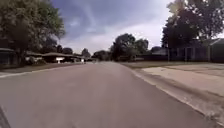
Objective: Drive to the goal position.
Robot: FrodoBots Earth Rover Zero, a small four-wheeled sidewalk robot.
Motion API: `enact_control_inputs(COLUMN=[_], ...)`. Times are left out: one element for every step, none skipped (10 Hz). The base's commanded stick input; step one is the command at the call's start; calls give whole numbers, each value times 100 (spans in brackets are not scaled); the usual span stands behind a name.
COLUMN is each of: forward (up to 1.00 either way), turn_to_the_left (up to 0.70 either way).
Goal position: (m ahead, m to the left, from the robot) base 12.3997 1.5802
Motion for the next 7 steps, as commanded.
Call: enact_control_inputs(forward=[70, 70, 70, 70, 70, 70, 70], turn_to_the_left=[3, 3, 3, 3, 3, 3, 3])
